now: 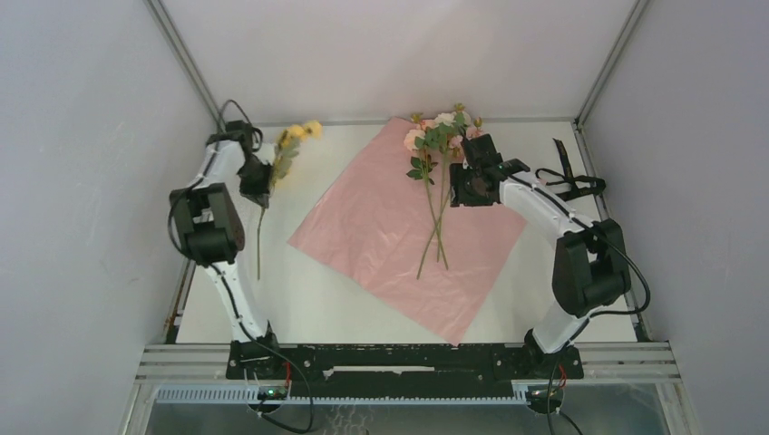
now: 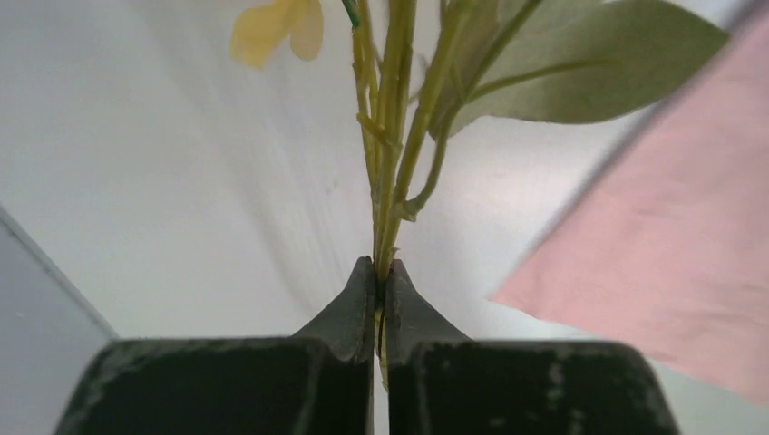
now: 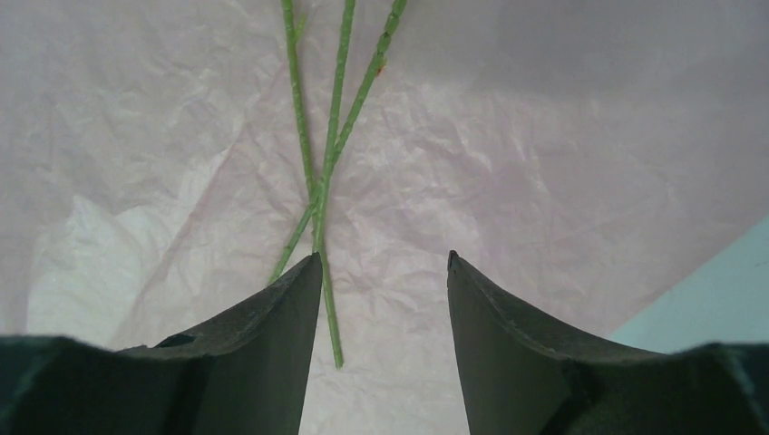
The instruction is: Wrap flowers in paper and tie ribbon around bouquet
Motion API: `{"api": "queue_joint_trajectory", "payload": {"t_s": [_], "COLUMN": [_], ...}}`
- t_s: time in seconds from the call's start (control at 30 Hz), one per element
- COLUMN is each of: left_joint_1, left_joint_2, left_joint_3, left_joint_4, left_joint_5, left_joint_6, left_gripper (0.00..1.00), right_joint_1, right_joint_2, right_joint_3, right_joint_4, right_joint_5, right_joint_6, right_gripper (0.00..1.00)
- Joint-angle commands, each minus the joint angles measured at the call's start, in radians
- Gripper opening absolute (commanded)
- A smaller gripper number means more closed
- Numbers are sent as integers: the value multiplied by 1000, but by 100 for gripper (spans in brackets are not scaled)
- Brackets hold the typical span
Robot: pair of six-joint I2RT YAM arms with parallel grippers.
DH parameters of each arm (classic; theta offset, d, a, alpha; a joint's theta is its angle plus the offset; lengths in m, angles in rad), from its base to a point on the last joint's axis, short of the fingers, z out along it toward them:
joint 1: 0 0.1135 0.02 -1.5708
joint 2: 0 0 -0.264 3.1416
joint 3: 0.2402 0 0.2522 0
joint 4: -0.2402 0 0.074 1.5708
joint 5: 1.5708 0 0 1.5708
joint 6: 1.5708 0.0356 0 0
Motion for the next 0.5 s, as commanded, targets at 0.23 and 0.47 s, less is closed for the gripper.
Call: {"api": "queue_joint_trajectory", "payload": {"t_s": [0.23, 0.47], "left_joint_1": [-16, -234], "left_joint_2": [-528, -592], "left_joint_3": [-162, -332], "left_joint_4": [354, 580], "left_joint_5": [808, 803], "left_joint_6": [-643, -863], "left_gripper": [0, 0], "right_joint_1": [282, 382], "right_joint_2": [-221, -90], "right_joint_3": [-47, -3], "right_joint_4": [441, 800], "right_joint_5": [-341, -460], "right_joint_6": [-83, 114], "right_gripper": [64, 87]}}
